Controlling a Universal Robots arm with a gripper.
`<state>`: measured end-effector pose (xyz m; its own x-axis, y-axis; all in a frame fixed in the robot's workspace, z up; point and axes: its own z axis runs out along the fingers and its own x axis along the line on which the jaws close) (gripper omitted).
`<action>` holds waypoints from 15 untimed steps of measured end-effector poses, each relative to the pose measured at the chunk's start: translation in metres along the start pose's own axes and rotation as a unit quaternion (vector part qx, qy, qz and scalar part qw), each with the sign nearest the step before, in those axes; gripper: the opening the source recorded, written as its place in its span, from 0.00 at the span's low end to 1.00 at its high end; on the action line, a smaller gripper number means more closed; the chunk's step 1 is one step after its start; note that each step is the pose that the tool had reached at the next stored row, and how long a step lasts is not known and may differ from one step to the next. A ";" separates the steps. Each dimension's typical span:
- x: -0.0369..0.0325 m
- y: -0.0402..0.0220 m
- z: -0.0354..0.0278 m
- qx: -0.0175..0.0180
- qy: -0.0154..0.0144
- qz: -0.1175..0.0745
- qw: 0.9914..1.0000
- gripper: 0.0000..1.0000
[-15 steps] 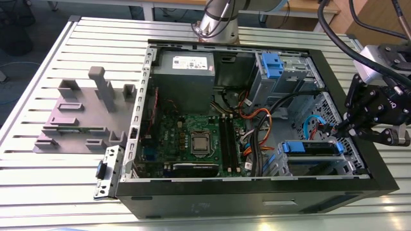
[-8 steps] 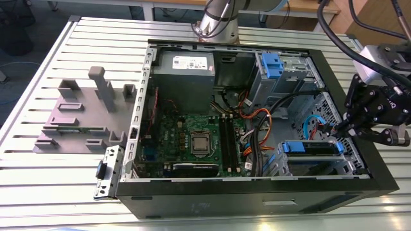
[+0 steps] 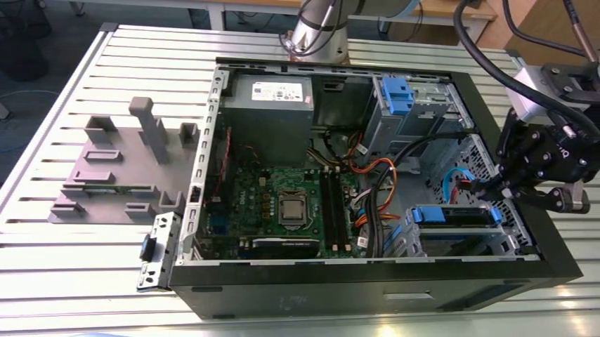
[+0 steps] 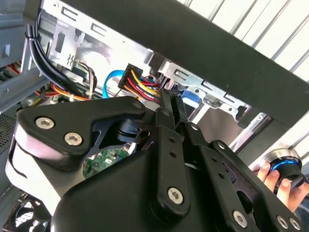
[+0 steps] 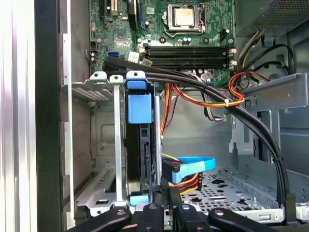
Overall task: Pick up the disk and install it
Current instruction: 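Insert the first disk wire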
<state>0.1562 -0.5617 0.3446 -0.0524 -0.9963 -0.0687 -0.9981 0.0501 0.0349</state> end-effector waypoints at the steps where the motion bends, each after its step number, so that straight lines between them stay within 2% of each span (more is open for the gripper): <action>1: 0.0001 0.0010 0.0001 0.000 0.000 0.000 1.000 0.17; 15: 0.0006 0.0106 0.0004 0.000 0.000 0.000 1.000 0.17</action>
<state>0.1455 -0.5617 0.3446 -0.0524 -0.9963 -0.0687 -0.9981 0.0501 0.0349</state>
